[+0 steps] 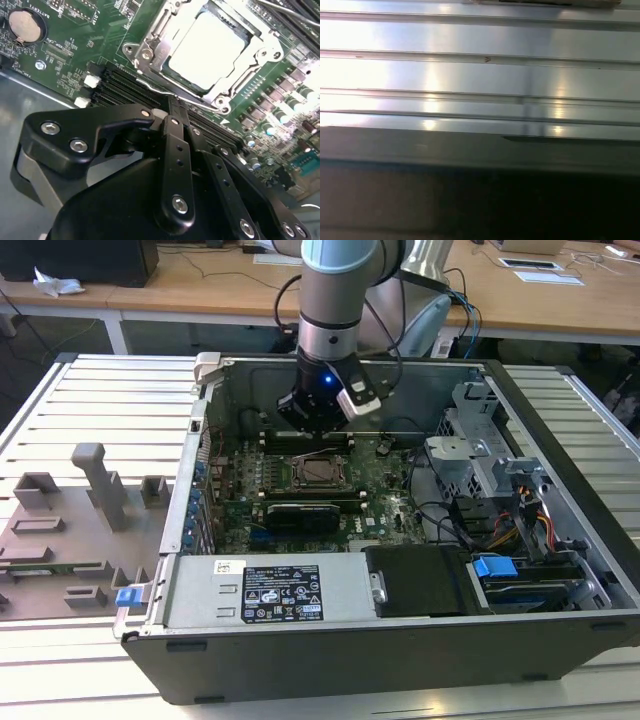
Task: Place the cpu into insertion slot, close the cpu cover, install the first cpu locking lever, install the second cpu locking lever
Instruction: 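Install the first cpu locking lever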
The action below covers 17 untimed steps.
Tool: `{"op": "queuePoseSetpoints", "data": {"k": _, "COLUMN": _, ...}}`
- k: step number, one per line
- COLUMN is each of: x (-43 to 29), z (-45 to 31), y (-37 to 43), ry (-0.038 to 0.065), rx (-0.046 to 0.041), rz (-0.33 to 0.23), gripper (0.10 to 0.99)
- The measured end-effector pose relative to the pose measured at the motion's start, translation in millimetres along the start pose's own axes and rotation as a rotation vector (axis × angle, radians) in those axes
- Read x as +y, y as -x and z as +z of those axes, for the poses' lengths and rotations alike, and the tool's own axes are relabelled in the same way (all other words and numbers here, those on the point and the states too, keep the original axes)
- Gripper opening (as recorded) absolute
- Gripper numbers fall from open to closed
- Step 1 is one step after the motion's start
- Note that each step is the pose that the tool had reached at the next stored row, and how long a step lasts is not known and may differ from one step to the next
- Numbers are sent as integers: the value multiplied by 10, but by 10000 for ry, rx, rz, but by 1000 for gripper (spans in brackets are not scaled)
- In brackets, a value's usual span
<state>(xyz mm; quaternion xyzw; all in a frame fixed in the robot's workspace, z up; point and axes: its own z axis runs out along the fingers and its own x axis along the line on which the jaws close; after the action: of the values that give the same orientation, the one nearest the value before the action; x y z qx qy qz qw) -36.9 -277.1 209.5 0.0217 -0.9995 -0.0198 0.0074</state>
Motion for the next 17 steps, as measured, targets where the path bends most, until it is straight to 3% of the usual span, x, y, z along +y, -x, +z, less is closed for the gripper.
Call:
{"op": "queuePoseSetpoints", "data": {"k": 10, "x": -43, "z": 8, "y": -51, "ry": 19, "rx": -23, "rz": -24, "gripper": 106}}
{"op": "queuePoseSetpoints", "data": {"k": 17, "x": -51, "z": 21, "y": 116, "ry": 169, "rx": -19, "rz": -25, "gripper": 106}}
